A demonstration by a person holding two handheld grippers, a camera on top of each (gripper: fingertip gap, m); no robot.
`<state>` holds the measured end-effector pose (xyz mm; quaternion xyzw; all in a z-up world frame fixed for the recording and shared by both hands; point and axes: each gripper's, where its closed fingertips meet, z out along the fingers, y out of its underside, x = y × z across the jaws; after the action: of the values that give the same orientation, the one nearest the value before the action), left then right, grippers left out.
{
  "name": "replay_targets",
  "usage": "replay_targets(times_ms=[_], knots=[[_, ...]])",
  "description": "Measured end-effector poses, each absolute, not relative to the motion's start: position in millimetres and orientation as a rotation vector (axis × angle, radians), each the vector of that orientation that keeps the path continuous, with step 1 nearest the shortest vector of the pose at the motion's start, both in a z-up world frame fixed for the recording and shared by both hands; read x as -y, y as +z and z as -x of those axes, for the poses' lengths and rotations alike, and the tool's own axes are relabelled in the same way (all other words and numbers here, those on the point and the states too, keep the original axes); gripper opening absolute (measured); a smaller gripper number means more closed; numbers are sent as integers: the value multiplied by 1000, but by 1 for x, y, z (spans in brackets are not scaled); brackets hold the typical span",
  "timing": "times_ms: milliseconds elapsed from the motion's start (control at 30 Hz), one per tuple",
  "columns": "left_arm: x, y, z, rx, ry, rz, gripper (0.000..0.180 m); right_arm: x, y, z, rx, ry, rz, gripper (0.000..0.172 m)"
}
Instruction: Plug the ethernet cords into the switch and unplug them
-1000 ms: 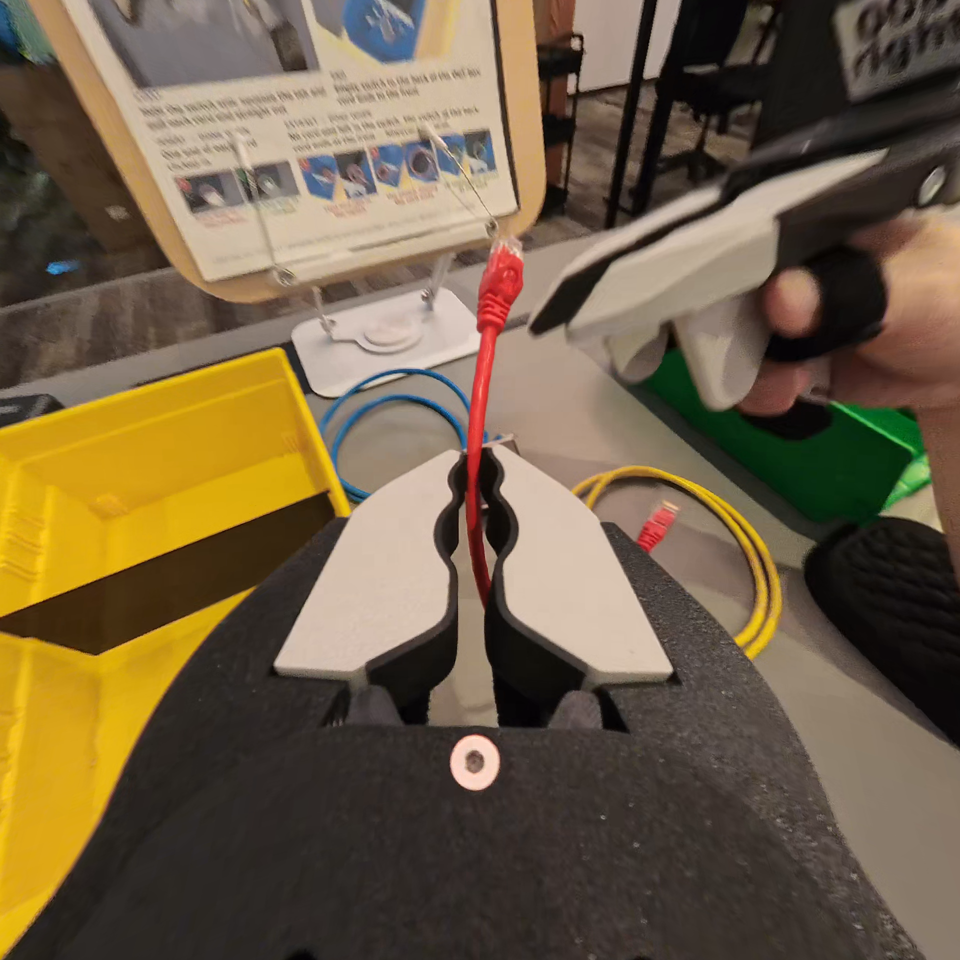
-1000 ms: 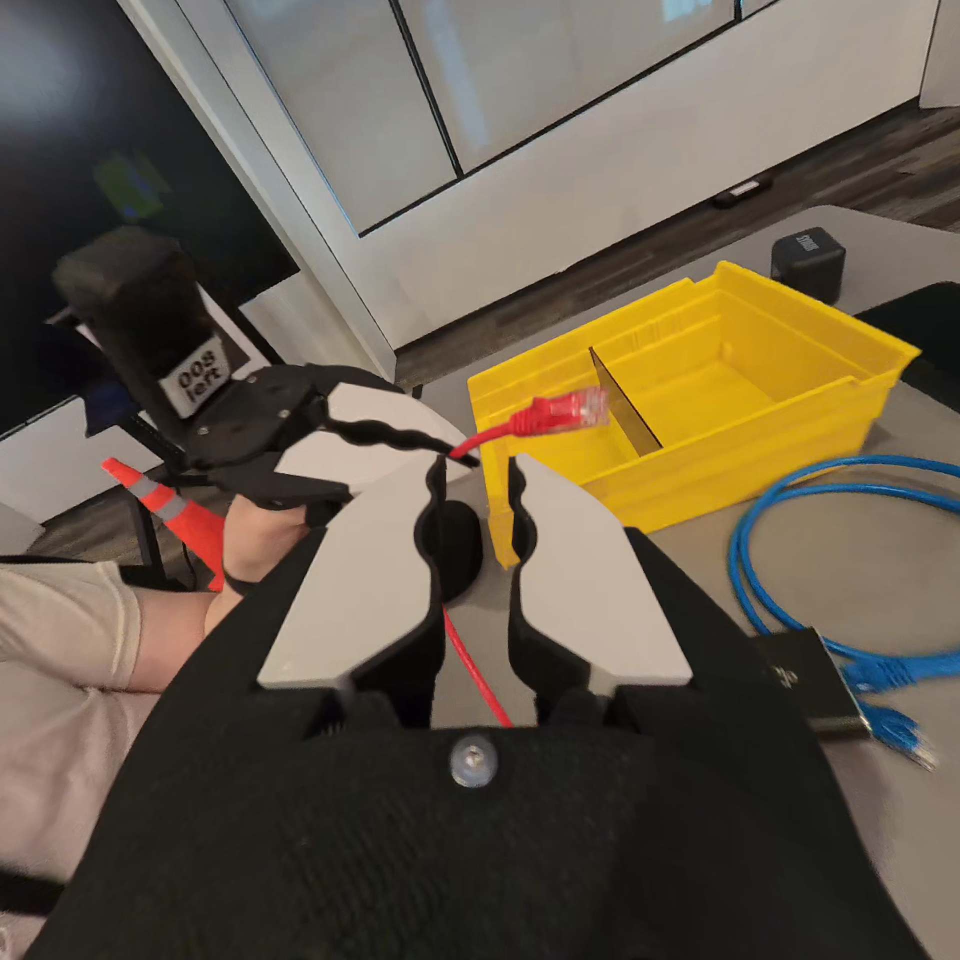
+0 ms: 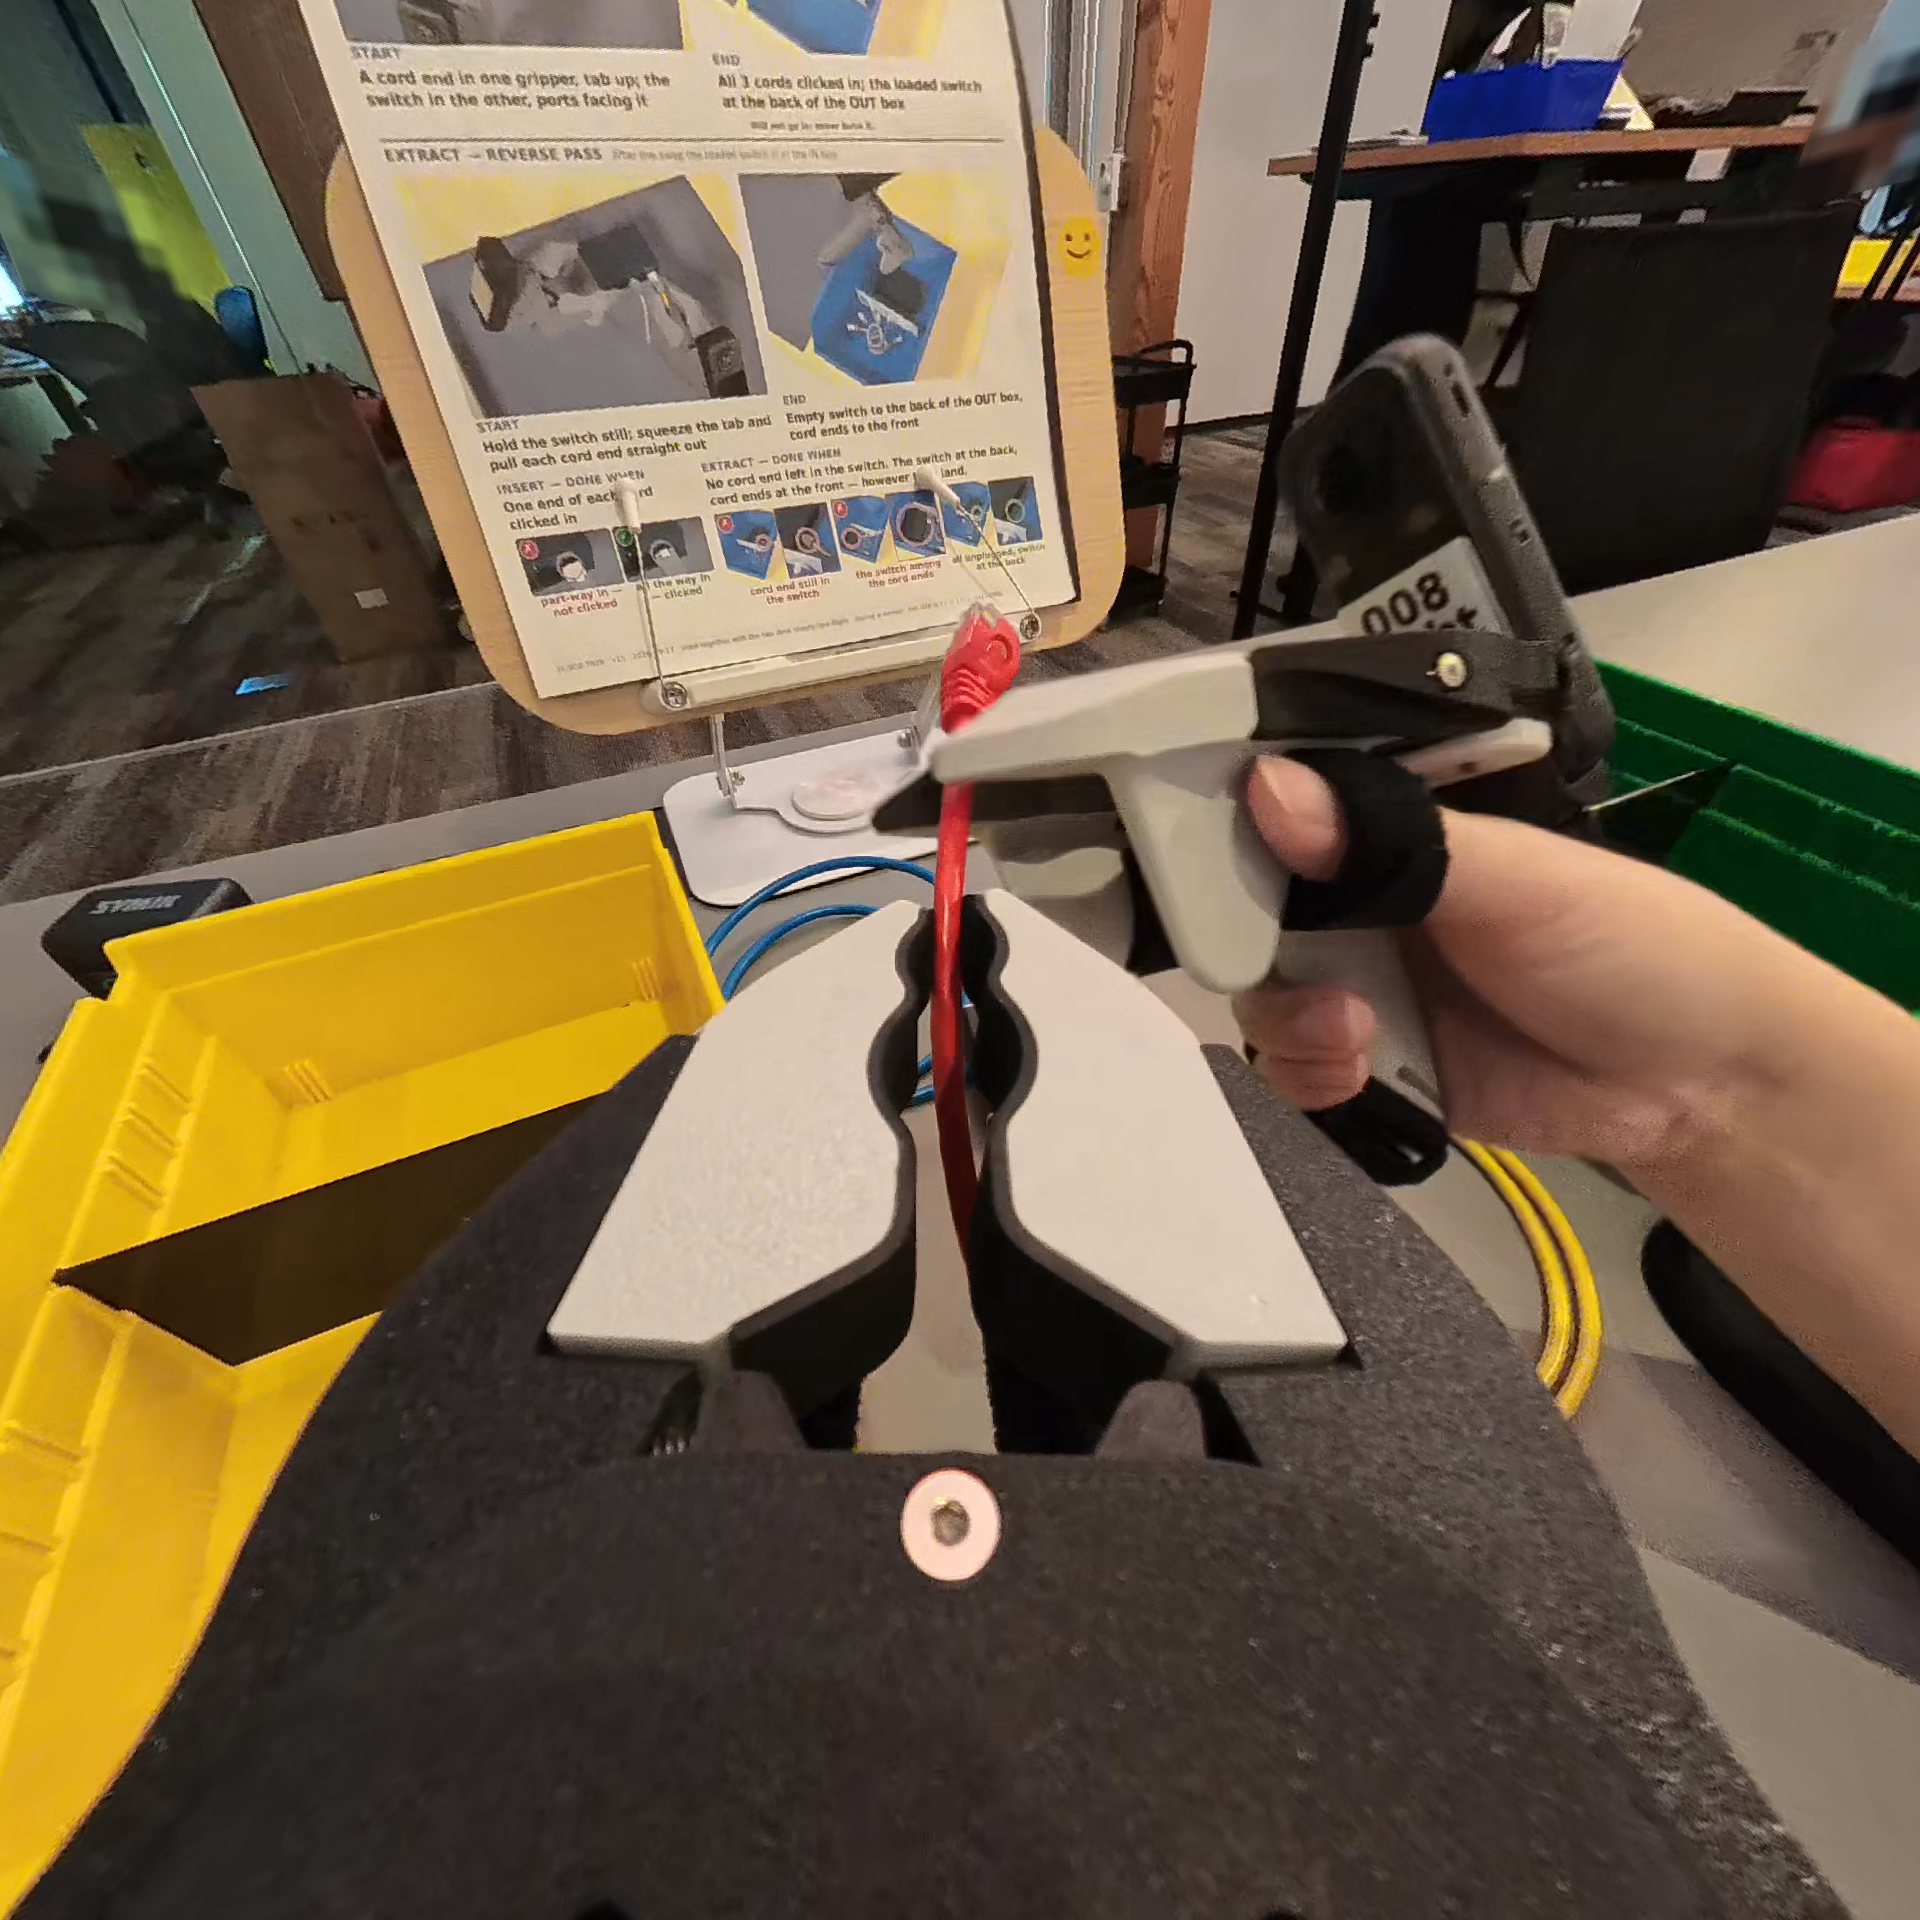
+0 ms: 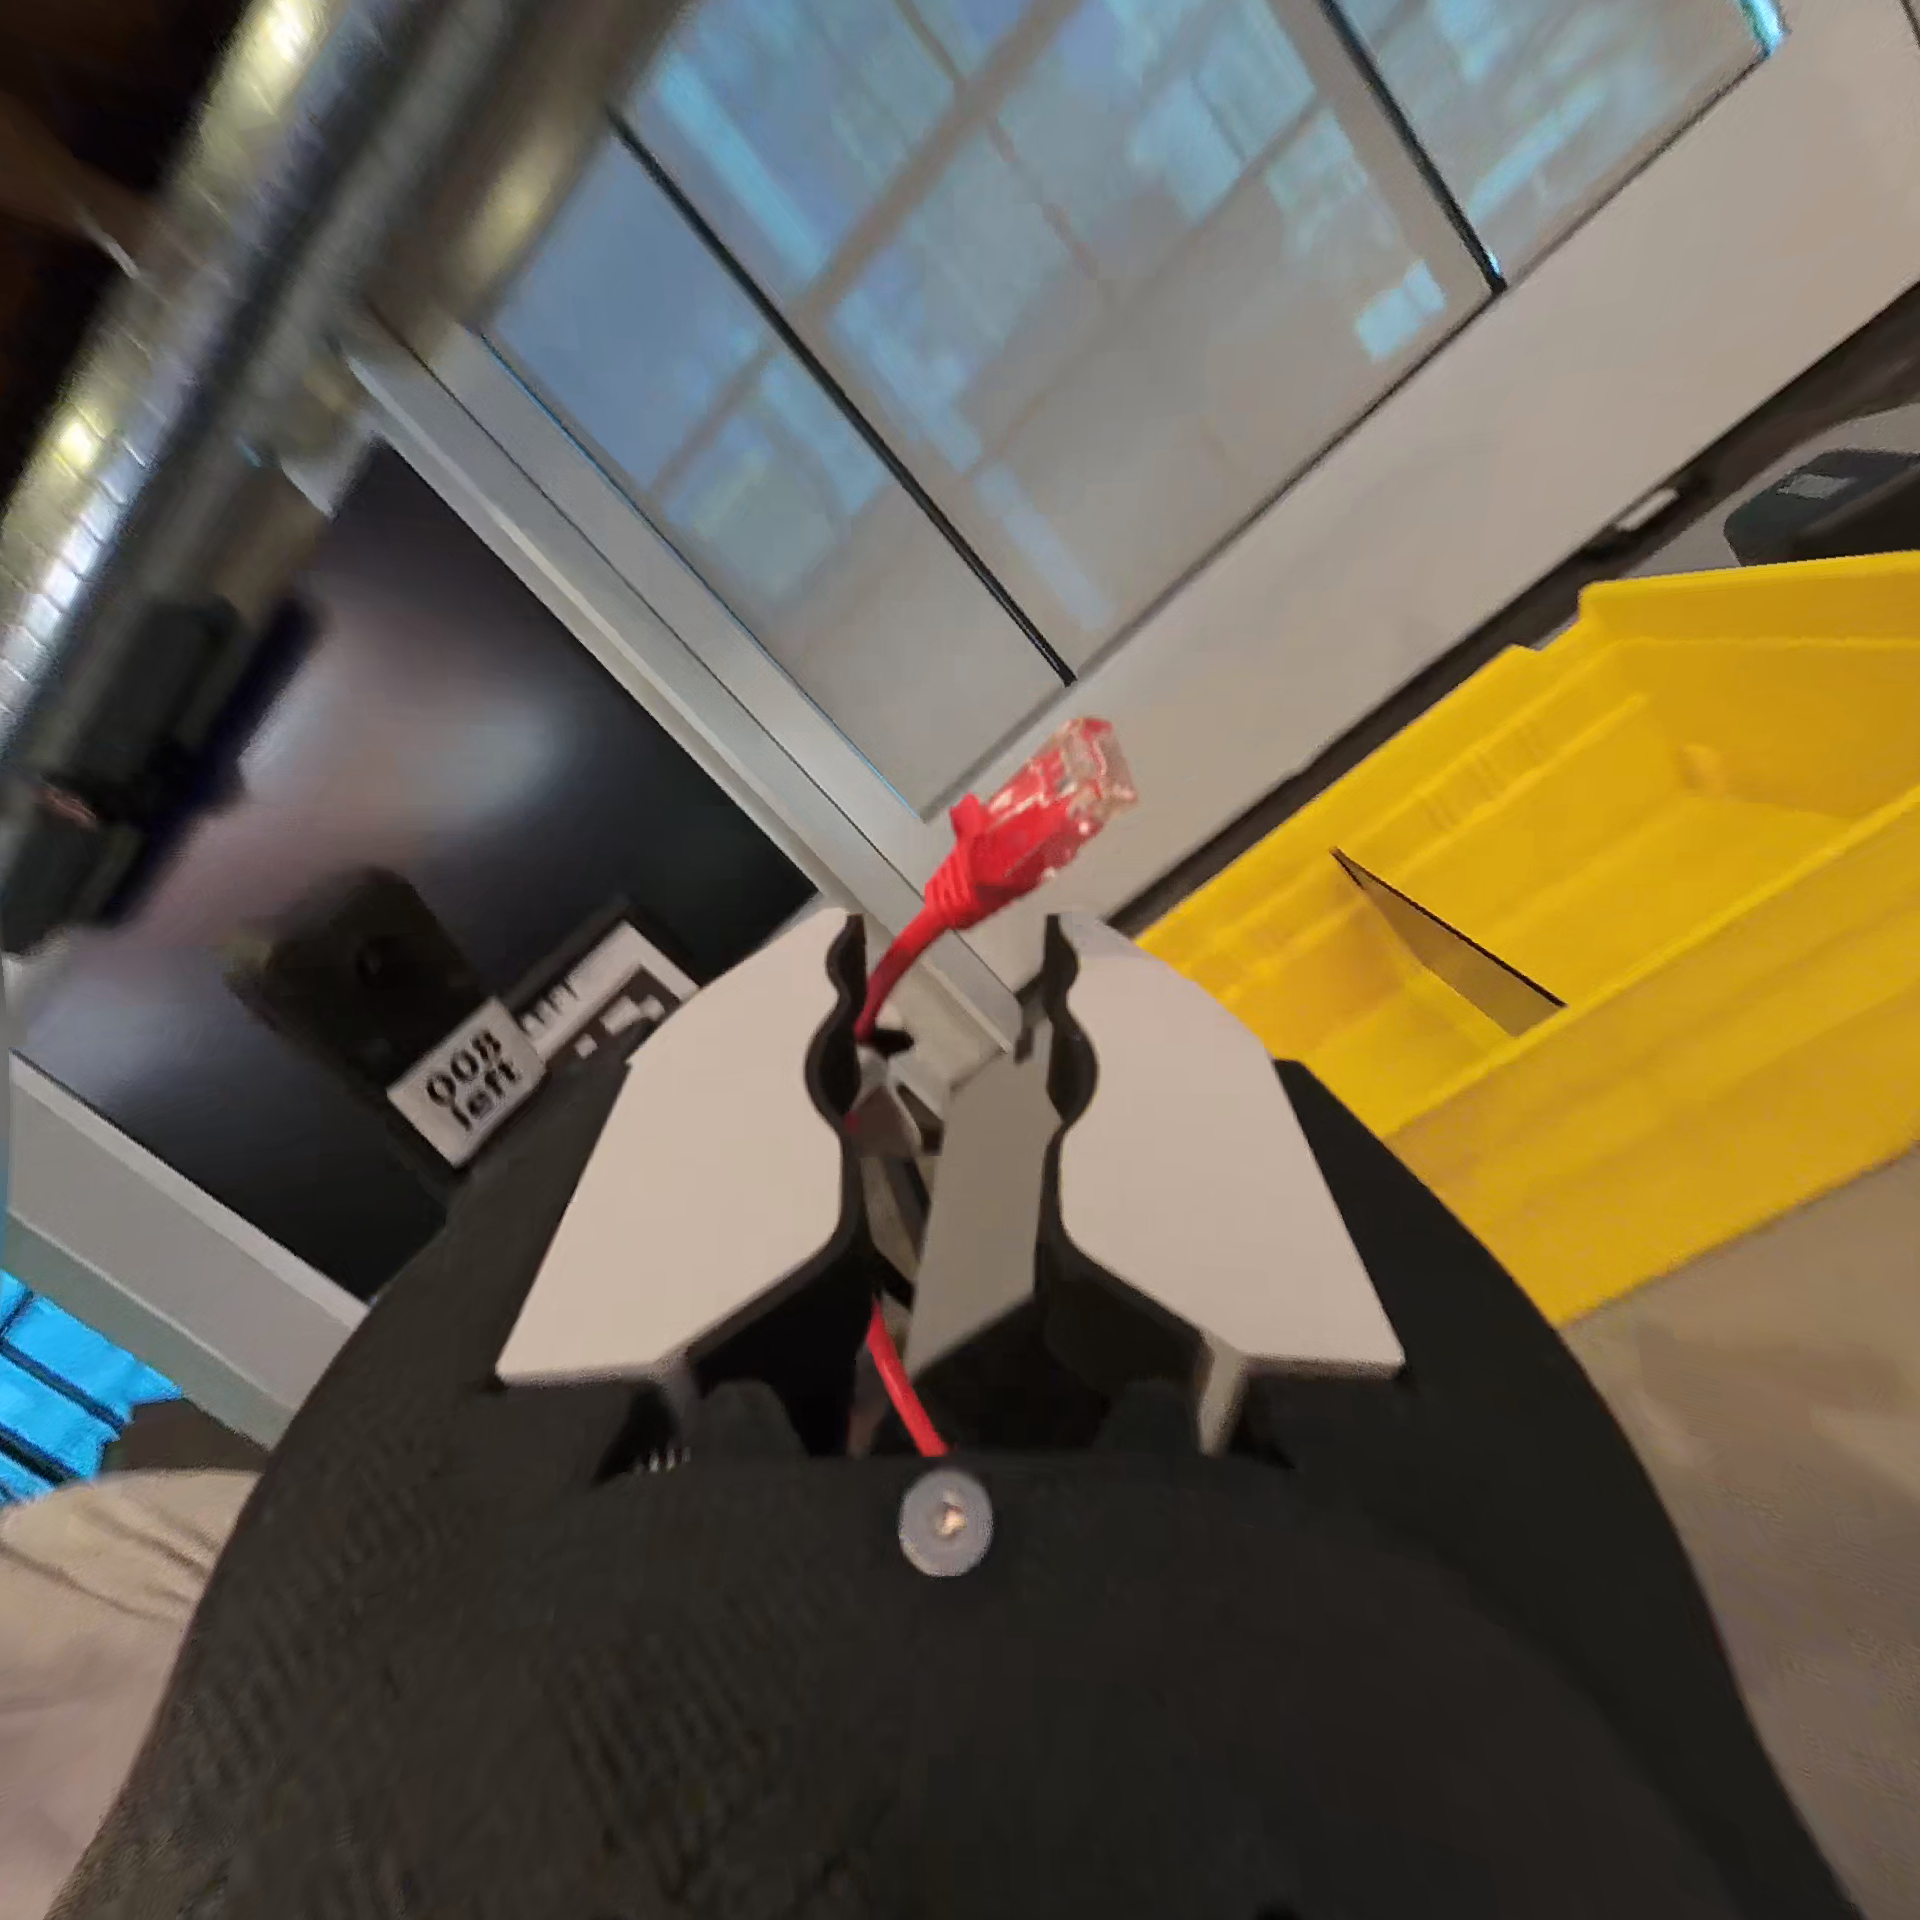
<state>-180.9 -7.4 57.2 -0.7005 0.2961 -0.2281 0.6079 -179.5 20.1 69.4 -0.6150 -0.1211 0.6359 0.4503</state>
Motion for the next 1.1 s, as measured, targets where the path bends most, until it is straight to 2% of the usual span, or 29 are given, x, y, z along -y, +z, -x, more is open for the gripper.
replay_targets(times_ms=[67, 200, 267, 400, 467, 600, 733, 967, 1067, 1100], knots=[[9, 52, 178, -700, -504, 1624, 4, -18, 73, 179, 263, 1641, 1464, 15], [17, 43, 169, -767, -529, 1615, 8, -3, 80, 178, 429, 1701, 1469, 8], [28, 42, 166, -865, -570, 1594, 29, 11, 79, 179, 610, 1653, 1519, 8], [49, 47, 179, -1117, -507, 1484, 55, 58, 69, 176, 1020, 1628, 1638, 9], [62, 46, 184, -1228, -506, 1455, 54, 79, 61, 171, 1205, 1575, 1665, 8], [113, 50, 167, -1479, -956, 1364, 49, 115, 40, 159, 1527, 1447, 1699, 9], [124, 64, 153, -1547, -1177, 1267, 40, 138, 28, 153, 1711, 1394, 1683, 9], [136, 42, 129, -1817, -1119, 1106, 38, 156, 17, 148, 1862, 1401, 1669, 9], [150, 46, 125, -1862, -1237, 1033, 34, 158, 13, 146, 1893, 1391, 1676, 9], [151, 46, 124, -1868, -1255, 1025, 28, 159, 14, 145, 1901, 1397, 1665, 9]])
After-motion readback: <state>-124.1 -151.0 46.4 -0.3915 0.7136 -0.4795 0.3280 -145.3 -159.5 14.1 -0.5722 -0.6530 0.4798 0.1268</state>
